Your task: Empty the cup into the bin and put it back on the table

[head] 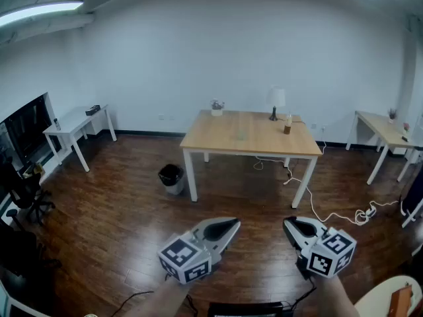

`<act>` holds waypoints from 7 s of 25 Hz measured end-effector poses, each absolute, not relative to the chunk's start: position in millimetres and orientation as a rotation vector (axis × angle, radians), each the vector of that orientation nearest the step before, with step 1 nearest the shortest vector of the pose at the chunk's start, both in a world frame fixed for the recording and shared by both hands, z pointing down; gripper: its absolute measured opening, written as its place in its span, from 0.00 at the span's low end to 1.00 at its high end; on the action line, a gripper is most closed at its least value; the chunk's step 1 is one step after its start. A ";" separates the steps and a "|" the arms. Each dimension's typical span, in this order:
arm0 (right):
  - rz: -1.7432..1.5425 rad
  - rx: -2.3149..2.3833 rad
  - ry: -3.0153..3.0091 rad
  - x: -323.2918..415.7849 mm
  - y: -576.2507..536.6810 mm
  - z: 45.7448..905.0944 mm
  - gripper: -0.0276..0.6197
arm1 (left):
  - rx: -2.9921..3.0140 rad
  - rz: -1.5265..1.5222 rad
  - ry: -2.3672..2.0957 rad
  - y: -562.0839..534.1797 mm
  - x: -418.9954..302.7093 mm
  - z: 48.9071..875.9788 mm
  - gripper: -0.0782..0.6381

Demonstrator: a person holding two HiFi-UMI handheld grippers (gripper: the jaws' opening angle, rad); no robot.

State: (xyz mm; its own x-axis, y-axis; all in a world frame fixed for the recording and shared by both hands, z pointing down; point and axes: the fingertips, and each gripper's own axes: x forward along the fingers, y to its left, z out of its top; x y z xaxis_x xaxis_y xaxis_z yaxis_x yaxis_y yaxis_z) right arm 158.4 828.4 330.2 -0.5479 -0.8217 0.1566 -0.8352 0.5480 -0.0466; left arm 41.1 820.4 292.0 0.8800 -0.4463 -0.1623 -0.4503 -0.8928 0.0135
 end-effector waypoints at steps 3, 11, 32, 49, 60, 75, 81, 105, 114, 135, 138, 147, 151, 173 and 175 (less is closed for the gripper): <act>0.189 1.439 -2.654 147.1 825.7 334.8 0.04 | -3.035 0.253 0.720 816.1 28.0 295.3 0.10; 0.230 1.440 -2.642 138.2 804.2 344.8 0.04 | -3.065 0.255 0.718 789.3 21.1 308.5 0.10; 0.200 1.326 -2.749 216.8 658.3 331.1 0.04 | -2.988 0.211 0.862 655.4 91.7 293.9 0.10; 0.162 1.304 -2.756 270.4 577.5 322.5 0.04 | -2.826 0.122 0.806 594.7 157.4 283.1 0.10; 0.157 1.351 -2.719 266.3 488.2 322.4 0.04 | -2.772 0.212 0.692 504.1 153.4 279.3 0.10; 0.201 1.437 -2.653 242.8 339.8 331.5 0.04 | -2.695 0.322 0.636 358.7 124.4 274.1 0.10; 0.243 1.427 -2.638 244.3 293.1 338.3 0.04 | -2.770 0.318 0.691 303.2 127.7 289.3 0.10; 0.302 1.196 -2.766 296.5 49.3 356.6 0.04 | -2.785 0.138 0.935 71.9 200.0 303.7 0.10; 0.338 1.227 -2.725 291.0 -25.4 374.9 0.04 | -2.881 0.175 1.014 -24.0 189.3 330.7 0.10; 0.382 1.389 -2.627 262.0 -155.1 404.2 0.04 | -3.029 0.154 0.929 -155.9 172.4 380.1 0.10; 0.416 1.382 -2.630 263.2 -168.3 418.5 0.04 | -3.031 0.098 1.000 -170.0 174.5 394.9 0.10; 0.491 1.345 -2.601 270.5 -202.3 463.0 0.04 | -3.024 -0.067 1.279 -201.5 176.1 453.8 0.10; 0.511 1.306 -2.602 266.9 -212.8 480.4 0.04 | -3.037 -0.125 1.318 -207.3 181.5 476.7 0.10; 0.477 1.167 -2.595 243.0 -237.4 543.6 0.34 | -3.079 -0.391 1.415 -218.6 193.8 564.3 0.10; 0.475 1.152 -2.581 246.0 -232.6 551.6 0.41 | -3.082 -0.398 1.422 -217.7 194.4 569.0 0.10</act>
